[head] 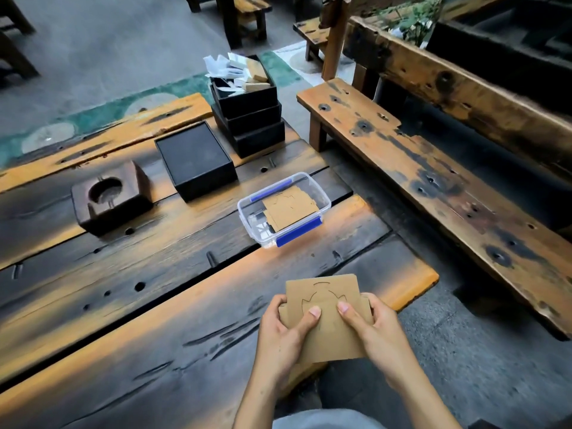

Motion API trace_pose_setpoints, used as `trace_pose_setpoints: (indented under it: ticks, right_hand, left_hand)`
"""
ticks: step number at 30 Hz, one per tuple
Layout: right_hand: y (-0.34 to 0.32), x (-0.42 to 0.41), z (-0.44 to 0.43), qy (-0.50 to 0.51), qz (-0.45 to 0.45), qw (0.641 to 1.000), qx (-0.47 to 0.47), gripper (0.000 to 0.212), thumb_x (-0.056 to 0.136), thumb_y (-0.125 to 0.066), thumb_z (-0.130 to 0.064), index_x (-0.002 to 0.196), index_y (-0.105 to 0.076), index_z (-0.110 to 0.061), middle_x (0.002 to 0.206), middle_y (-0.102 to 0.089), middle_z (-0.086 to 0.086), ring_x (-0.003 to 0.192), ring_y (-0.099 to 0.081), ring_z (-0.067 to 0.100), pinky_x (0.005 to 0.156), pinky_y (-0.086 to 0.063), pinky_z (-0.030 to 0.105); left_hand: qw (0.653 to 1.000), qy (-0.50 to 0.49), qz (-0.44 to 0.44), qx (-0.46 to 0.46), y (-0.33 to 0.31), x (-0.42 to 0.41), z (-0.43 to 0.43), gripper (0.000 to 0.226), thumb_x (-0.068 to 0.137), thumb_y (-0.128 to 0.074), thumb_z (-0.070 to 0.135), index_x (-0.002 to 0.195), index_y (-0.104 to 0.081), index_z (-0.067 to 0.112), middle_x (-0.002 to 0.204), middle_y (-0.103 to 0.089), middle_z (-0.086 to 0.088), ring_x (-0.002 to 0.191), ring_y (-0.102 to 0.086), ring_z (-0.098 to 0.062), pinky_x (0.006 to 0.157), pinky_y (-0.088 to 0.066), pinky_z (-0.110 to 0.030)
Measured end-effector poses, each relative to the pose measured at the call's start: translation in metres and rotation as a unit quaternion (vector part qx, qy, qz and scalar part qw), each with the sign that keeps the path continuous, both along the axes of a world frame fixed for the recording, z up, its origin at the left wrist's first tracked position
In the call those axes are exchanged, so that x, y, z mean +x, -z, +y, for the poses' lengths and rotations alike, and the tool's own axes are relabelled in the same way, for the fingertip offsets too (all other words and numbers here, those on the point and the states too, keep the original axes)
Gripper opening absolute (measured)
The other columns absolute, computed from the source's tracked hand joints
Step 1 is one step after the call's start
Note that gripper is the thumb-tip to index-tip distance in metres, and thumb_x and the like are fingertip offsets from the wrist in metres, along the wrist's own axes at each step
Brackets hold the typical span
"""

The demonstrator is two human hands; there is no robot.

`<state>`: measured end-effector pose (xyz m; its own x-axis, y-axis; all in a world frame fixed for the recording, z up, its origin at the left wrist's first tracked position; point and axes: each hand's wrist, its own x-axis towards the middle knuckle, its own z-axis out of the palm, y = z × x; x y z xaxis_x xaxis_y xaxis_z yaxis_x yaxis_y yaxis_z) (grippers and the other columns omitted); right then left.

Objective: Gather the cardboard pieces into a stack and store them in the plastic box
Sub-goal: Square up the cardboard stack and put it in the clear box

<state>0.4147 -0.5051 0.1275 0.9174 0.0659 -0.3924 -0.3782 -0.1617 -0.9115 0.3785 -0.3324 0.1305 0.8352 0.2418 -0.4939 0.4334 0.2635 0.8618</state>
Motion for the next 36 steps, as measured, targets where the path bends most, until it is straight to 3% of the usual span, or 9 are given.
trace_pose_setpoints:
  ticks: [5, 9, 13, 18, 20, 24, 36]
  right_hand:
    - [0.002, 0.023, 0.001, -0.012, -0.009, 1.000, 0.005, 0.014, 0.092, -0.076, -0.032, 0.098, -0.071, -0.020, 0.092, -0.080, -0.001, 0.087, -0.076, 0.017, 0.075, -0.060, 0.036]
    - [0.007, 0.034, 0.002, -0.022, -0.008, 1.000, 0.010, 0.029, 0.080, -0.076, -0.053, 0.097, -0.072, -0.030, 0.093, -0.080, 0.001, 0.088, -0.077, 0.021, 0.074, -0.060, 0.041]
    - [0.015, 0.051, 0.003, -0.041, -0.012, 0.999, 0.007, 0.039, 0.077, -0.075, -0.059, 0.100, -0.072, -0.028, 0.095, -0.080, 0.001, 0.091, -0.076, 0.021, 0.085, -0.060, 0.053]
    - [0.016, 0.082, 0.002, -0.084, -0.006, 0.996, 0.015, 0.039, 0.078, -0.074, -0.060, 0.101, -0.072, -0.030, 0.097, -0.080, -0.002, 0.093, -0.076, 0.017, 0.087, -0.060, 0.051]
    - [0.016, 0.101, -0.001, -0.112, -0.002, 0.994, 0.018, 0.034, 0.079, -0.074, -0.058, 0.101, -0.073, -0.031, 0.097, -0.080, -0.004, 0.093, -0.076, 0.015, 0.085, -0.060, 0.045]
    - [0.011, 0.137, -0.008, -0.150, 0.000, 0.988, 0.032, 0.013, 0.092, -0.076, -0.035, 0.100, -0.073, -0.025, 0.096, -0.080, -0.005, 0.092, -0.076, 0.013, 0.075, -0.059, 0.027]
    - [0.006, 0.258, -0.050, -0.246, 0.021, 0.969, 0.025, 0.017, 0.095, -0.073, -0.026, 0.109, -0.072, -0.016, 0.103, -0.081, -0.002, 0.099, -0.076, 0.016, 0.093, -0.059, 0.048]
  left_hand:
    - [1.000, -0.004, -0.008, -0.007, -0.002, 0.020, 0.001, 0.033, 0.086, -0.083, 0.007, 0.110, -0.060, 0.002, 0.091, -0.083, -0.001, 0.077, -0.079, -0.013, 0.058, -0.059, -0.021]
    - [1.000, -0.021, -0.001, 0.006, 0.000, 0.029, 0.003, 0.033, 0.085, -0.085, 0.010, 0.108, -0.062, 0.005, 0.093, -0.083, -0.002, 0.080, -0.079, -0.014, 0.061, -0.059, -0.022]
    - [0.999, -0.042, 0.005, 0.020, 0.003, 0.039, 0.002, 0.034, 0.085, -0.085, 0.012, 0.108, -0.062, 0.004, 0.093, -0.083, -0.001, 0.080, -0.079, -0.013, 0.062, -0.058, -0.022]
    - [0.996, -0.087, 0.010, 0.015, 0.004, 0.057, -0.003, 0.037, 0.083, -0.088, 0.015, 0.108, -0.062, 0.005, 0.095, -0.083, -0.002, 0.083, -0.079, -0.015, 0.063, -0.059, -0.023]
    - [0.993, -0.114, 0.014, 0.018, 0.003, 0.068, -0.008, 0.042, 0.079, -0.090, 0.020, 0.108, -0.063, 0.007, 0.097, -0.083, -0.003, 0.086, -0.079, -0.017, 0.065, -0.060, -0.025]
    - [0.988, -0.149, 0.021, 0.019, 0.001, 0.090, -0.022, 0.036, 0.084, -0.087, 0.018, 0.109, -0.064, 0.010, 0.099, -0.082, -0.002, 0.090, -0.079, -0.019, 0.067, -0.061, -0.025]
    - [0.972, -0.232, 0.029, 0.011, 0.004, 0.180, -0.086, 0.042, 0.084, -0.087, 0.023, 0.118, -0.063, 0.018, 0.110, -0.081, -0.002, 0.098, -0.078, -0.014, 0.076, -0.062, -0.025]
